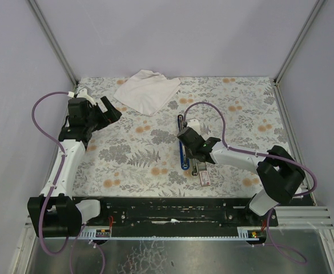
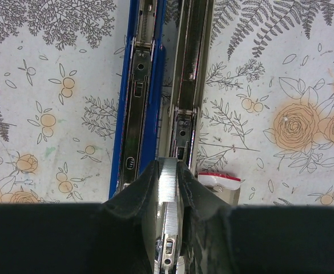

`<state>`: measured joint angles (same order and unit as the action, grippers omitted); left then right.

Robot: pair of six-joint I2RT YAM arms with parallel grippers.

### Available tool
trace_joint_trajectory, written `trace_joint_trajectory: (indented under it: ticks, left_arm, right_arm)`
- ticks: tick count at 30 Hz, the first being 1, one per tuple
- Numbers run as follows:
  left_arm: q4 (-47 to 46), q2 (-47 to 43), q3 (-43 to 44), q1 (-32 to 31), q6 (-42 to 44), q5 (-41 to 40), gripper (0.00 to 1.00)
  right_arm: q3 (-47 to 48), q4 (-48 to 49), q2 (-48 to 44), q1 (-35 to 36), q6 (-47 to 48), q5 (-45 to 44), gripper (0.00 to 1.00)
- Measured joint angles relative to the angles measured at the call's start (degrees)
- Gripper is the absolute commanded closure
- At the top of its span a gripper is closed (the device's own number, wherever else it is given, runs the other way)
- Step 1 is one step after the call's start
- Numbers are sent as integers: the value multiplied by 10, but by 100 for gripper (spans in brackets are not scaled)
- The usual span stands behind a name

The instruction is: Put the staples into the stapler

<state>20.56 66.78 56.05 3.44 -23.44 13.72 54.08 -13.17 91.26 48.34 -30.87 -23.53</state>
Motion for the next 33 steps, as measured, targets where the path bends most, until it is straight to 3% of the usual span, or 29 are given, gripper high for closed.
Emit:
trace_joint_trajectory:
  ticks: [33]
  left_arm:
    - [0,0,-2,2,0,0,0]
  right_arm:
    - [-7,12,13,-12,-3,-9,87]
